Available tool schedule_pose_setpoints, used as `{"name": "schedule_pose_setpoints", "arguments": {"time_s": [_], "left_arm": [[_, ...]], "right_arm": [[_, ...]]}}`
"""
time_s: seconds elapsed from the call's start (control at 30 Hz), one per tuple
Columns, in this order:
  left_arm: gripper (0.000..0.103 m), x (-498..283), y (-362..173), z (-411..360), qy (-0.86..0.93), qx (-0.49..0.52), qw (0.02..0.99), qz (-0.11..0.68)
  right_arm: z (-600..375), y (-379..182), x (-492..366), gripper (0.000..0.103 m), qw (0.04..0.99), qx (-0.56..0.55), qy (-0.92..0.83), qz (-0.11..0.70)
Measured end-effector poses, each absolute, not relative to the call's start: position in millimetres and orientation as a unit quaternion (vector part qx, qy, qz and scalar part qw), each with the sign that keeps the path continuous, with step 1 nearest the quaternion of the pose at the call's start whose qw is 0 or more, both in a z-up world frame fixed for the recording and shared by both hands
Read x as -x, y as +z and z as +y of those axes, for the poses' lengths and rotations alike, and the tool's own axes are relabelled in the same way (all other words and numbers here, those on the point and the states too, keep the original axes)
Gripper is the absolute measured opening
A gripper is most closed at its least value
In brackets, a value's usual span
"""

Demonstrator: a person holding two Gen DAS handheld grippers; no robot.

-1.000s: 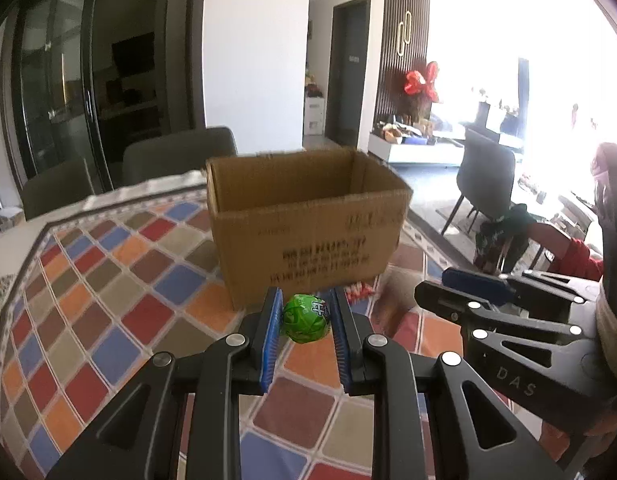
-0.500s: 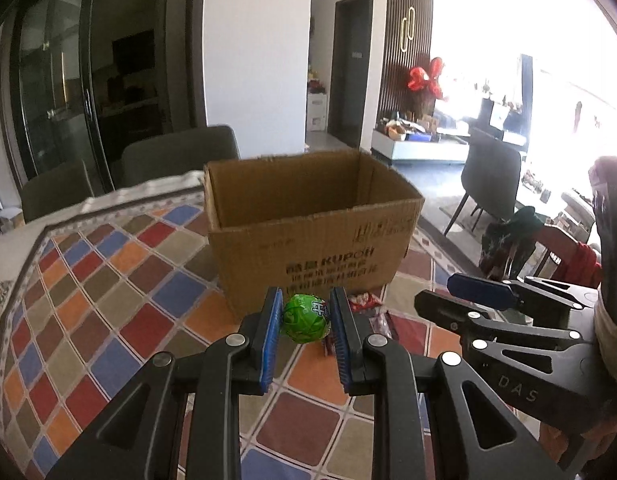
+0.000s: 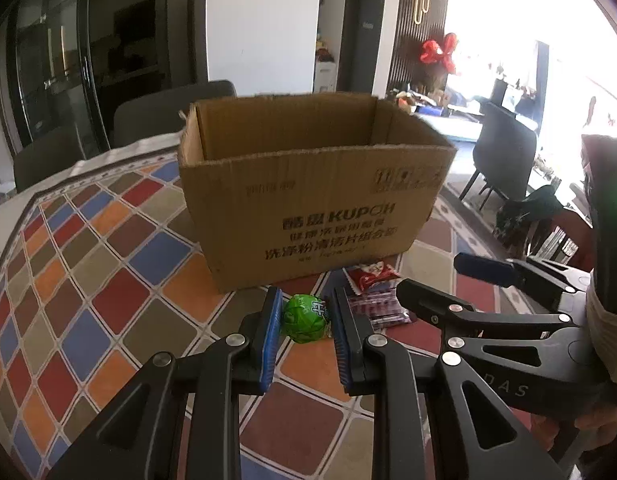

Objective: Organize snacks
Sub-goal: 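Lower the right tool onto the red-and-white candy beside the box while the left tool holds the lollipop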

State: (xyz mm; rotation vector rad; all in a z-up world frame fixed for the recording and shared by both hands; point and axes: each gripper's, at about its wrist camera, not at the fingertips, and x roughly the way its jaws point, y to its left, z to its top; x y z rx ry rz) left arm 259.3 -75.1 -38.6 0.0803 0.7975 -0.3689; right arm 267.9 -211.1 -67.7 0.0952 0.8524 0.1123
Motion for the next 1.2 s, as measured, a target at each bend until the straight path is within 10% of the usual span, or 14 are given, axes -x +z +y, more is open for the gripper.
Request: {"name": "schedule_pose_setpoints", "arguments": {"time_s": [1.03, 1.2], "left_arm": [[0.025, -313, -100, -91, -0.137, -0.031, 0.888, 0.438], [0.025, -316, -103, -89, -0.136, -0.030, 0.887, 0.440]], "right_arm": [[-194, -149, -348, 0.071, 0.892, 0.012, 0.032, 0.451], [-193, -154, -354, 0.057, 0.890, 0.005, 0.029, 0.454]]}}
